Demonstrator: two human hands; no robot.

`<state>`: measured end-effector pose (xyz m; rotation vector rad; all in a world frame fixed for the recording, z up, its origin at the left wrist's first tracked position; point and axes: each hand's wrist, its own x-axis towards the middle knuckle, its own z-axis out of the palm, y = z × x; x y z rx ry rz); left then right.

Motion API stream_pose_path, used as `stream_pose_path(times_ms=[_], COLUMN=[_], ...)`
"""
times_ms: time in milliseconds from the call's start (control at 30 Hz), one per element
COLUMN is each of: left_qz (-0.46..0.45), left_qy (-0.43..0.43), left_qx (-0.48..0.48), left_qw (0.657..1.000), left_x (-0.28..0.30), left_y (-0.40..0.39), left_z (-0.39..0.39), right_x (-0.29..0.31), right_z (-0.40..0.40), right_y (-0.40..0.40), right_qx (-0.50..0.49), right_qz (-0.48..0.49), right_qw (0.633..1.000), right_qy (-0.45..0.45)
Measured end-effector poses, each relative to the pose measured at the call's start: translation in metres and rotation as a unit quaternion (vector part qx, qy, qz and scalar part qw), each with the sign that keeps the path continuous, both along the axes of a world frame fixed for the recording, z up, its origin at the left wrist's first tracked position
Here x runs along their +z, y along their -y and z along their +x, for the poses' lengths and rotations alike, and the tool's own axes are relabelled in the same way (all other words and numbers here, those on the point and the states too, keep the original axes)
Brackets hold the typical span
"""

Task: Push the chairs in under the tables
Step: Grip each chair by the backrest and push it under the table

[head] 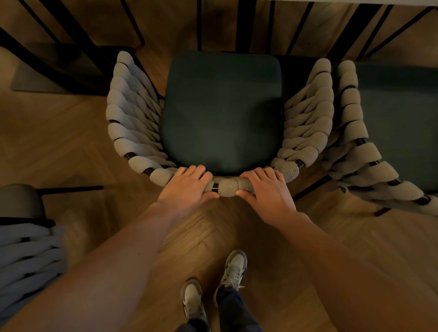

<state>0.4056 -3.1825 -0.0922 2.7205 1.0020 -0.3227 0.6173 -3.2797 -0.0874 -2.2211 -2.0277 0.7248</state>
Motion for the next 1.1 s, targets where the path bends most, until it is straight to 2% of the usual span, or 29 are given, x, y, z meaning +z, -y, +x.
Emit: stream_pose_path(times_ms=[233, 433, 533, 667, 933, 1100], left_qz=[-0.019, -0.002, -0.017, -0.029, -0.024, -0.012], left_qy=[0.001, 0.079, 0.107, 0.104, 0.102, 0.111], left_qx=[0.019, 0.157, 0.260, 0.355, 0.455, 0.534], left_qw=[1.000, 0.984, 0.959, 0.929, 0.884, 0.838], left_x=[0.001, 0.026, 0.041, 0.056, 0.075, 0.072], left_y=[-0.007, 0.027, 0.056, 0.101, 0.210, 0.272], left_z=[-0.008, -0.032, -0.068, -0.136, -0.307, -0.417], right_x=[-0.001, 0.015, 0.035, 0.052, 0.075, 0.081], right_z=[-0.010, -0.039, -0.092, -0.177, -0.355, -0.468], right_y=[-0.004, 0.004, 0.009, 0.025, 0.077, 0.104], right_qx=[-0.009, -0.026, -0.005, 0.070, 0.211, 0.298], right_qz=[0.013, 0.042, 0.058, 0.006, -0.002, 0.012], right_qw=[1.000, 0.999, 0.996, 0.991, 0.970, 0.946], right_qy=[0.003, -0.008, -0.063, -0.117, -0.122, -0.126])
